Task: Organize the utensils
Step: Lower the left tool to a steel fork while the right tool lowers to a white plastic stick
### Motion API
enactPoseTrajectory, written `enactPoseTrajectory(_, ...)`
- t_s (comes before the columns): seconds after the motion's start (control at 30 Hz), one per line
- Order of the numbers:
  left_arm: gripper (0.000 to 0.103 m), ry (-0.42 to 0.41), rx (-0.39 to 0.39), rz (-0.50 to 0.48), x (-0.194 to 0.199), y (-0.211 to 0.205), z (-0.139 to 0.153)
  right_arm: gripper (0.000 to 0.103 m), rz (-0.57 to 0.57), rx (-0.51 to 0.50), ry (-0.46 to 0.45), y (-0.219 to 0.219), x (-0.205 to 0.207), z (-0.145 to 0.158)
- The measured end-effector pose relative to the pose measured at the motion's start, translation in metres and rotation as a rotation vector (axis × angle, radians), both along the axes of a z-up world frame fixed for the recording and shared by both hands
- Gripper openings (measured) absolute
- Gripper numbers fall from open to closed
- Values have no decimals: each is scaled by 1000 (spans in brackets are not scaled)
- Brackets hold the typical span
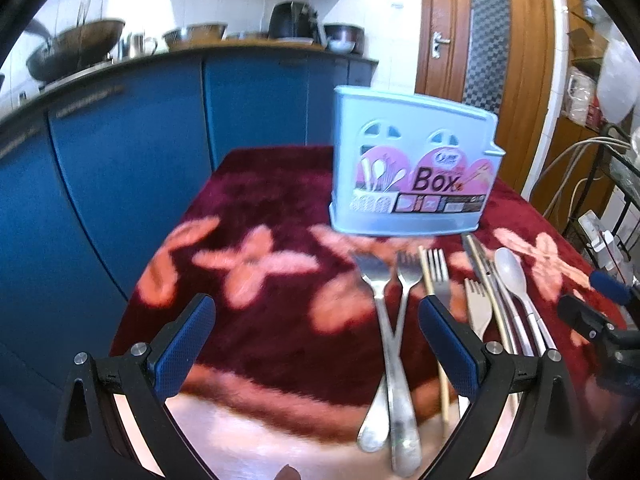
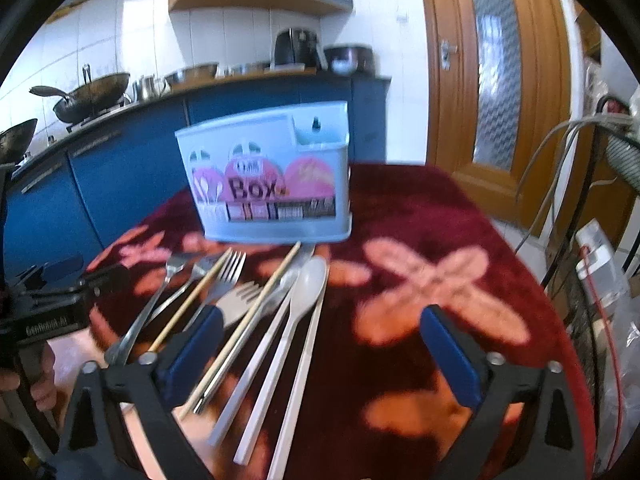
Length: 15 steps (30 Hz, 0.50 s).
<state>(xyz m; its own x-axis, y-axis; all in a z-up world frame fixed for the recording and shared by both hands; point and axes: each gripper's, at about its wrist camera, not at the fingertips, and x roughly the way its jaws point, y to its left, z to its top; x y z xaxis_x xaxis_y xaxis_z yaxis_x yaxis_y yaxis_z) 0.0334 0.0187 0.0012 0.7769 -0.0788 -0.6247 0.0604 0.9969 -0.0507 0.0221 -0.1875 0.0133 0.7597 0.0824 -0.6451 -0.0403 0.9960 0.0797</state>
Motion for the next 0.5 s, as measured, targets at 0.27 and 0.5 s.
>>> enactPoseTrajectory(0.27, 90, 170, 14, -105, 20, -8, -11, 68, 6, -11, 138, -5, 11, -8)
enactPoseTrajectory(0.5, 75, 278, -44, -138, 45, -17, -26, 39, 34, 0, 247, -8, 26, -15)
